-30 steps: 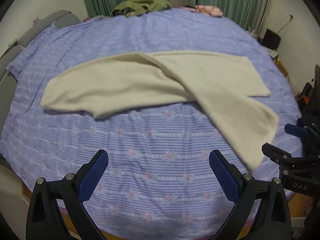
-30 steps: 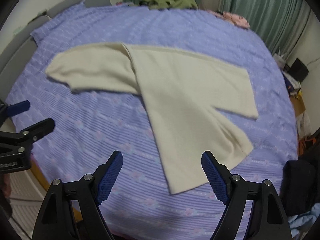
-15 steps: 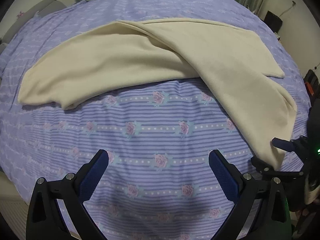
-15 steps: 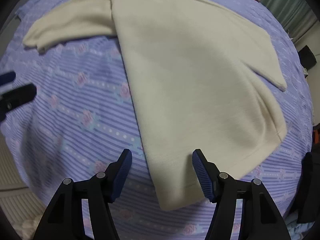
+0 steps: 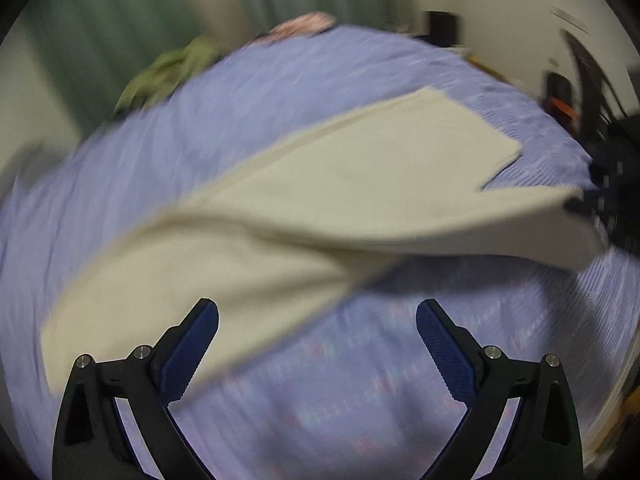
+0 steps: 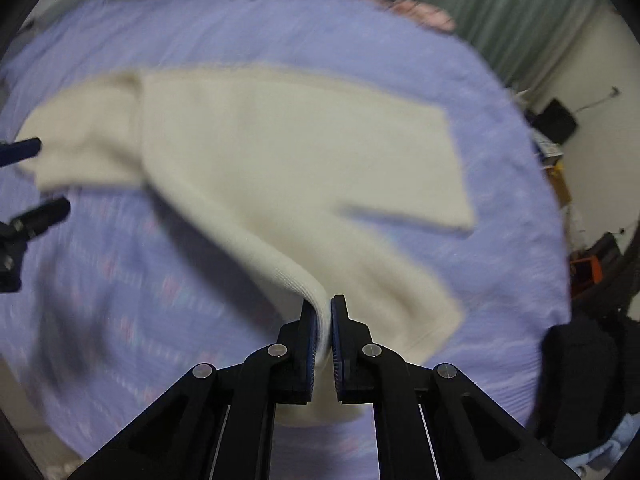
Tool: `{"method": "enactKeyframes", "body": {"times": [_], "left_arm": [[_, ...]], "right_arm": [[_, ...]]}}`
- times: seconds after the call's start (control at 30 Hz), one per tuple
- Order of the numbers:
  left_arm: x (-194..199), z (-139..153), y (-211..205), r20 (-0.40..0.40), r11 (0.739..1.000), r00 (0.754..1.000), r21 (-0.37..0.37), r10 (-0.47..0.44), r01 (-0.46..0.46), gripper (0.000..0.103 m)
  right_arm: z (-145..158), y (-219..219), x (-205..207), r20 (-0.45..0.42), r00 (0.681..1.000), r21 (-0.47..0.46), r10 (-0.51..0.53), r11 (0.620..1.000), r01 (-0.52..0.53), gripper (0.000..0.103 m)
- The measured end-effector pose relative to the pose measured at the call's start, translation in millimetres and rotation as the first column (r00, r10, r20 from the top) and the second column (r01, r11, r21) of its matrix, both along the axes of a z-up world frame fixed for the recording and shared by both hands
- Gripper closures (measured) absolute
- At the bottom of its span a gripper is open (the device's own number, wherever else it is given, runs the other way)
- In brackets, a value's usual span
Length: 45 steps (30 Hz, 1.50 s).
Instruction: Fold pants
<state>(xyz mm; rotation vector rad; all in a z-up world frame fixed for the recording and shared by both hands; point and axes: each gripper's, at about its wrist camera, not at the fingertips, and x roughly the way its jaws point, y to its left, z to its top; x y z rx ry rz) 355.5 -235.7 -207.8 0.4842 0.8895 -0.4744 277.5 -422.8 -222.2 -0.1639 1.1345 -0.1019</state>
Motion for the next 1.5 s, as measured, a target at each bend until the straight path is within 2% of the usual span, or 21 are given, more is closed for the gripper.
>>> {"method": "enactKeyframes", "body": {"times": [0.07,0.17,0.27,0.37,0.4,0.43,0.47,0.5,0.53,0.57,0.63,0.73,0.87,0.97,1.1,1.27,1.33,1.4,1.43,1.47,1.5], "left_arm": [[25,10,-14,0.020,0.994,0.994,-0.005,-0.112,0.112,0.002],[55,16,-38,0.029,0.969,0.968,0.008,-0.248,0.248,0.002],[78,13,-66,-0.010,0.927,0.928,0.026,-0.374,0.374,0.002],[91,4,-97,-0.050,0.873,0.876,0.073,-0.480,0.483,0.004],[96,-1,-106,-0.066,0.854,0.859,0.092,-0.509,0.513,0.009],[99,-7,-112,-0.085,0.847,0.852,0.097,-0.516,0.522,0.015],[103,-11,-117,-0.117,0.844,0.848,0.093,-0.517,0.528,0.033],[105,-13,-119,-0.150,0.840,0.840,0.085,-0.522,0.537,0.063],[107,-17,-124,-0.184,0.836,0.832,0.078,-0.523,0.543,0.080],[108,-17,-124,-0.189,0.841,0.835,0.072,-0.516,0.536,0.090],[109,-6,-122,-0.139,0.864,0.858,0.038,-0.494,0.503,0.090],[127,21,-118,-0.094,0.904,0.899,-0.053,-0.428,0.425,0.090],[162,28,-126,-0.067,0.938,0.936,-0.064,-0.345,0.342,0.090],[191,10,-135,-0.091,0.961,0.956,-0.039,-0.277,0.275,0.090],[217,-21,-152,-0.111,0.977,0.971,-0.002,-0.213,0.215,0.091],[235,-55,-164,-0.111,0.984,0.980,0.053,-0.163,0.170,0.091],[240,-65,-168,-0.104,0.985,0.984,0.081,-0.142,0.151,0.091],[248,-75,-168,-0.106,0.990,0.989,0.083,-0.104,0.113,0.091],[254,-79,-168,-0.120,0.993,0.989,0.071,-0.083,0.092,0.091],[258,-83,-167,-0.137,0.996,0.989,0.056,-0.059,0.067,0.091],[261,-85,-165,-0.149,0.998,0.988,0.046,-0.040,0.047,0.091]], "right_arm": [[18,-15,12,0.045,0.999,-0.014,-0.024,1.000,0.024,0.096],[34,-30,29,0.093,0.995,-0.041,-0.039,0.998,0.043,0.096],[43,-33,41,0.118,0.992,-0.059,-0.041,0.997,0.048,0.096],[45,-35,46,0.129,0.991,-0.068,-0.046,0.996,0.055,0.096],[46,-37,48,0.131,0.990,-0.069,-0.048,0.996,0.058,0.096],[47,-39,50,0.133,0.990,-0.070,-0.051,0.996,0.060,0.096],[49,-40,52,0.134,0.990,-0.073,-0.053,0.995,0.063,0.096],[50,-40,52,0.135,0.989,-0.076,-0.056,0.995,0.066,0.096],[51,-42,54,0.135,0.989,-0.077,-0.060,0.995,0.071,0.096],[54,-44,57,0.135,0.989,-0.071,-0.067,0.994,0.077,0.096],[62,-53,64,0.143,0.986,-0.047,-0.084,0.995,0.091,0.096],[82,-68,77,0.176,0.980,-0.022,-0.095,0.995,0.100,0.096],[99,-89,123,0.172,0.984,-0.029,-0.044,0.998,0.050,0.096],[84,-105,177,0.101,0.995,-0.023,-0.004,1.000,0.007,0.096],[36,-129,246,-0.016,1.000,-0.017,0.003,1.000,-0.004,0.096],[-8,-141,291,-0.073,0.997,-0.063,-0.024,0.998,0.019,0.096],[-20,-144,301,-0.070,0.997,-0.153,-0.044,0.988,0.032,0.096],[-28,-153,313,-0.026,0.995,-0.299,-0.099,0.950,0.087,0.096],[-27,-157,315,-0.004,0.994,-0.325,-0.113,0.940,0.105,0.093],[-24,-163,315,0.010,0.992,-0.324,-0.129,0.938,0.125,0.083],[-18,-170,311,0.030,0.988,-0.279,-0.153,0.948,0.155,0.076]]}}
